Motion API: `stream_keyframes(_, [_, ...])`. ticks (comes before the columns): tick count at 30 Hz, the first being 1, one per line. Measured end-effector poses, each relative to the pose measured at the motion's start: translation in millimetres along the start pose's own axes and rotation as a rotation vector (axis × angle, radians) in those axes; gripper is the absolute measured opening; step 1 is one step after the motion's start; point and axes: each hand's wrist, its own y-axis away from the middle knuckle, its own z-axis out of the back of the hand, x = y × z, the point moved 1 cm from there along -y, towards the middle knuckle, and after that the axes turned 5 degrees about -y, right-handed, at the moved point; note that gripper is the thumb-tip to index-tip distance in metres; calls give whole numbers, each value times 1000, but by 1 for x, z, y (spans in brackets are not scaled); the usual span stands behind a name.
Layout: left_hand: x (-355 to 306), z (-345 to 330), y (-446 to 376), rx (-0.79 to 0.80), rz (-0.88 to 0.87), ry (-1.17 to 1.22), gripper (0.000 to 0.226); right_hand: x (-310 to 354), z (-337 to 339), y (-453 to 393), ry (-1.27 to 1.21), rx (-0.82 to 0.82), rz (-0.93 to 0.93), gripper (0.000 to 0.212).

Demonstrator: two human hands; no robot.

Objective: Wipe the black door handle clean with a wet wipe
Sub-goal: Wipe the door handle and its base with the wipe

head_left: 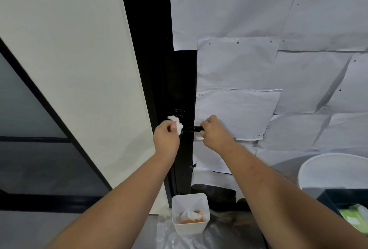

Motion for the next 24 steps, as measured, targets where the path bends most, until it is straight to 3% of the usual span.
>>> stream_keyframes(3, [-3,-3,0,66,-307,-284,24,-2,1,5,16,-51,-6,28])
stream_keyframes(10, [-20,-13,-6,201,-166,-396,33,-4,7,11,17,-81,-48,37])
stream_keyframes(16, [-28,-26,4,275,-342,-386,34,-6,11,13,-100,-114,-41,39])
stream_keyframes(19, [-29,-21,3,322,-316,-278,42,-3,11,13,-76,-119,-54,37])
stream_keyframes(22, [-27,-12,-2,285,-296,-247,44,4,9,13,0,-129,-65,38])
stream_keyframes(24, [-23,-6,-8,184,-363,-366,42,9,6,13,82,-128,-57,39])
